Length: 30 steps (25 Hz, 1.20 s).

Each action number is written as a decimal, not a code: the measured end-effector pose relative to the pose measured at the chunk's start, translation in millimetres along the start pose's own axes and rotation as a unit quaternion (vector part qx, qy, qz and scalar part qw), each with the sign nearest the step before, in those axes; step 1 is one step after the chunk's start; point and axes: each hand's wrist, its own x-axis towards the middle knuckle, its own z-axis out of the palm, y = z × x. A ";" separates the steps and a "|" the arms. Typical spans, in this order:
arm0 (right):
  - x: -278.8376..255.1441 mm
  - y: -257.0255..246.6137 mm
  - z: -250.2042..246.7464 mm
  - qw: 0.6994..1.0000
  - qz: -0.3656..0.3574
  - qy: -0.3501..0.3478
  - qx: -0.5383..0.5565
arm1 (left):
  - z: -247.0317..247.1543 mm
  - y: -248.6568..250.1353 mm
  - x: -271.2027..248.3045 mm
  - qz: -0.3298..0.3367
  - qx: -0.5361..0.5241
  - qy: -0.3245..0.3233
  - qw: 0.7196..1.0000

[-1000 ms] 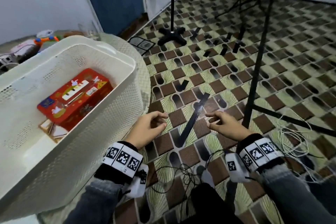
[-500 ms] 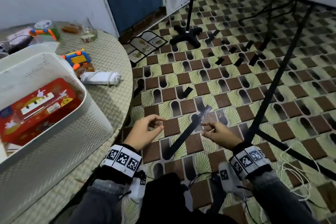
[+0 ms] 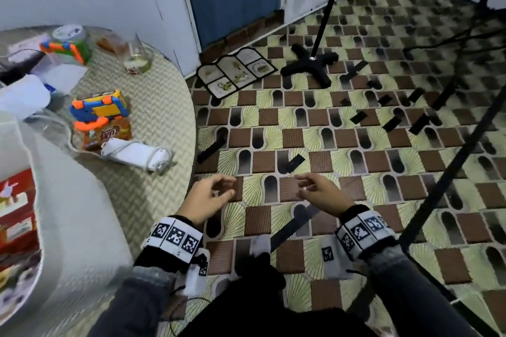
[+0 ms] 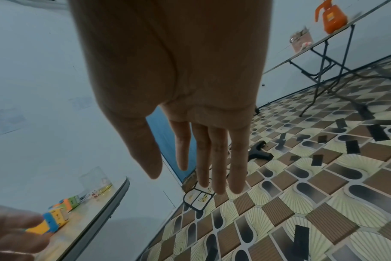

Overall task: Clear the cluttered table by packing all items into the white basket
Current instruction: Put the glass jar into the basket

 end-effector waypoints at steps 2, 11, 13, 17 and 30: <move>38.1 -11.7 -18.8 1.000 0.002 -0.016 -0.005 | -4.7 13.3 35.8 -0.012 -0.016 0.005 1.000; 181.1 -38.9 -78.7 0.994 -0.025 -0.068 -0.079 | -25.7 43.2 177.9 -0.044 -0.009 0.050 0.998; 221.3 -53.6 -91.8 0.992 -0.027 -0.084 -0.094 | -34.8 44.7 210.1 -0.048 -0.018 0.068 0.996; 304.8 -89.2 -116.7 0.979 -0.064 -0.126 -0.148 | -55.9 53.3 270.7 -0.069 -0.035 0.125 0.989; 487.0 -297.6 -86.9 0.897 -0.238 -0.318 -0.195 | -146.1 43.0 322.0 -0.204 -0.054 0.473 0.856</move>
